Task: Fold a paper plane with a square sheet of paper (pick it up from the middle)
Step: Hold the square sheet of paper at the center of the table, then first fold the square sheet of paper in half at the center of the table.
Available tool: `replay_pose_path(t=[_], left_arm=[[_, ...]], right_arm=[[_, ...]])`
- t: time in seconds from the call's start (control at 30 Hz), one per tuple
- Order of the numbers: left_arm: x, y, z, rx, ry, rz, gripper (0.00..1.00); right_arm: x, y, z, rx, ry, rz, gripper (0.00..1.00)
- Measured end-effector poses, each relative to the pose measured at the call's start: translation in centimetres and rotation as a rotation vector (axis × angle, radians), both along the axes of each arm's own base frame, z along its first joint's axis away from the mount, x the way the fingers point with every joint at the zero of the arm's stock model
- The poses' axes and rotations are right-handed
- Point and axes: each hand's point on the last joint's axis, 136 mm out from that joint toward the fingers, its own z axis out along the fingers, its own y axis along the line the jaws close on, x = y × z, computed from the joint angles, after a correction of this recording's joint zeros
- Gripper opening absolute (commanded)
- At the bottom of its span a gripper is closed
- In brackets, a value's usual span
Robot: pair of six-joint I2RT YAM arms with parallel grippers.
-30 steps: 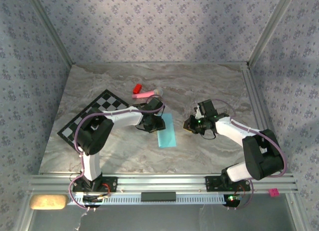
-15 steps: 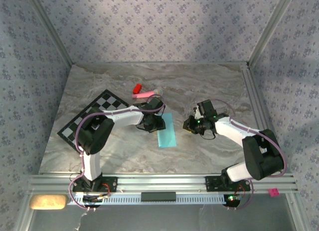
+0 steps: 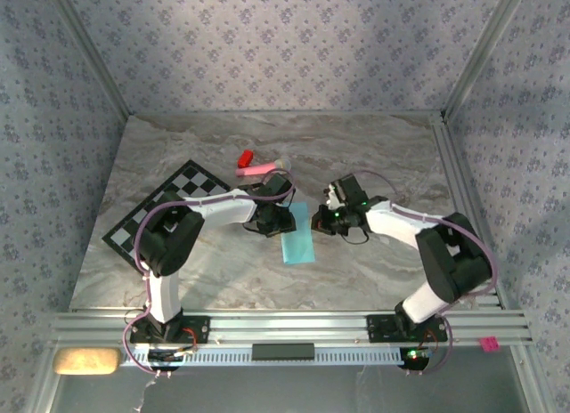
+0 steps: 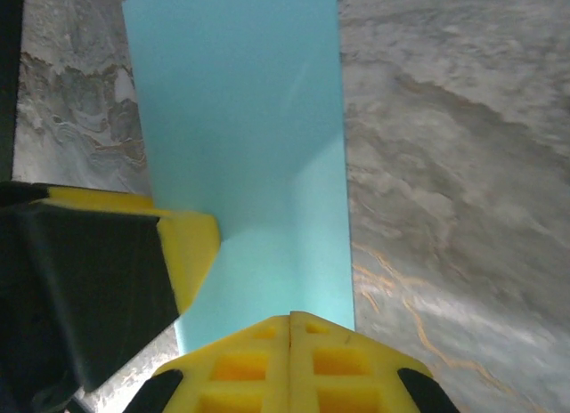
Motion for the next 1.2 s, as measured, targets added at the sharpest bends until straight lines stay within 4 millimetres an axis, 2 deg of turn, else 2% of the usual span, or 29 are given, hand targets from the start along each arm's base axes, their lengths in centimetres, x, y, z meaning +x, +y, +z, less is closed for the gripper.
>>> replay_pose_path(t=[0.2,0.37,0.7,0.87,1.07,1.1,1.2], left_arm=[[0.0,0.0,0.0,0.000,0.000,0.000,0.37],[0.0,0.0,0.0,0.000,0.000,0.000,0.37],[0.0,0.0,0.0,0.000,0.000,0.001,0.38],[0.1,-0.1,0.1,-0.008,-0.005,0.000,0.43],[0.0,0.3,1.1,-0.021,-0.044,0.003,0.50],[0.1,0.5,1.6,-0.025,-0.054,0.008,0.49],[0.4,1.2,3.7,-0.063,-0.096,0.024,0.39]], right_arm=[[0.3,1.8,-2.1,-0.042,0.022,0.060,0.01],[0.8,2.8,-2.5,-0.052,0.015,0.091,0.01],[1.1,2.7,-3.4,-0.091,0.001,0.109,0.01],[1.0,2.6,-3.5,-0.091,-0.011,0.122,0.01],[1.0,2.7,-3.6,-0.085,-0.016,0.126,0.01],[1.0,2.7,-3.6,-0.085,-0.015,0.126,0.01],[1.0,2.7,-3.6,-0.086,-0.015,0.125,0.00]])
